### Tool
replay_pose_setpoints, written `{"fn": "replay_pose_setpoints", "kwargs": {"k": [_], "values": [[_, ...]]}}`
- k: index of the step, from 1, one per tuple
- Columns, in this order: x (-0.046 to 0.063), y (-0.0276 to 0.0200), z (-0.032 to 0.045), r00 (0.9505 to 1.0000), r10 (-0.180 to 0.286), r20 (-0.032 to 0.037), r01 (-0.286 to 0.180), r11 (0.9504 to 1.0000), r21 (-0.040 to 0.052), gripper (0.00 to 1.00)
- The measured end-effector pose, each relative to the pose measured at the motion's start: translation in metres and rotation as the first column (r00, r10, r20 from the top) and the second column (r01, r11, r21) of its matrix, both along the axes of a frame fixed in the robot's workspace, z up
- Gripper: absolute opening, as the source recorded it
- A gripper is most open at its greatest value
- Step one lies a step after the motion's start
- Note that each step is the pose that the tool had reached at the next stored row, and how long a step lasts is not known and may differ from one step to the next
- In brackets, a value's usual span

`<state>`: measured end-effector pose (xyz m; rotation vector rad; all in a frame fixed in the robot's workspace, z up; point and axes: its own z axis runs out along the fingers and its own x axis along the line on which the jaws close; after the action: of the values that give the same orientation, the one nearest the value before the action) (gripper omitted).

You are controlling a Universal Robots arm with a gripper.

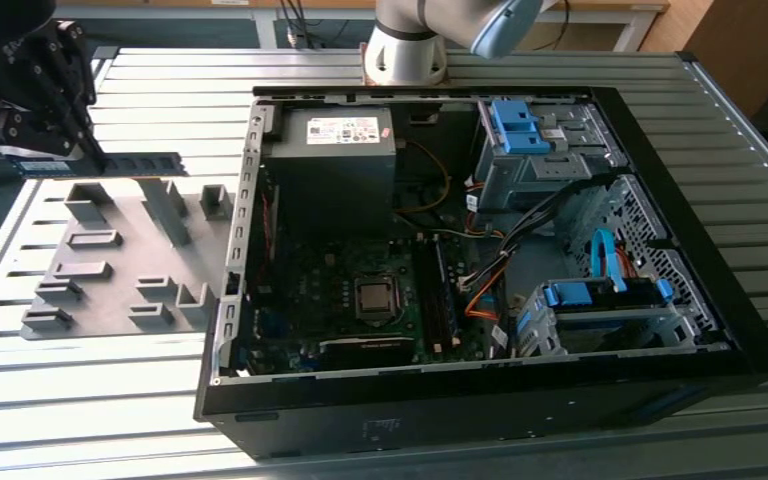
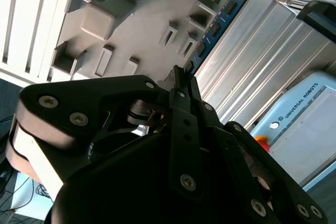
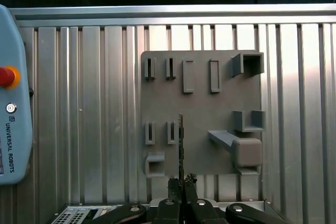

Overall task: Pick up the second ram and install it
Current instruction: 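Pick up the second ram and move it above second insertion slot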

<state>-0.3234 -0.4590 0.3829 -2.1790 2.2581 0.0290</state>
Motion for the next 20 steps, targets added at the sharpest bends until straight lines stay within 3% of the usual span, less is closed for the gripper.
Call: {"fn": "replay_pose_setpoints", "kwargs": {"k": [20], "values": [[0.014,0.0000,0.0001,1.0000,0.000,-0.0002,0.000,1.0000,0.0000,0.14]]}}
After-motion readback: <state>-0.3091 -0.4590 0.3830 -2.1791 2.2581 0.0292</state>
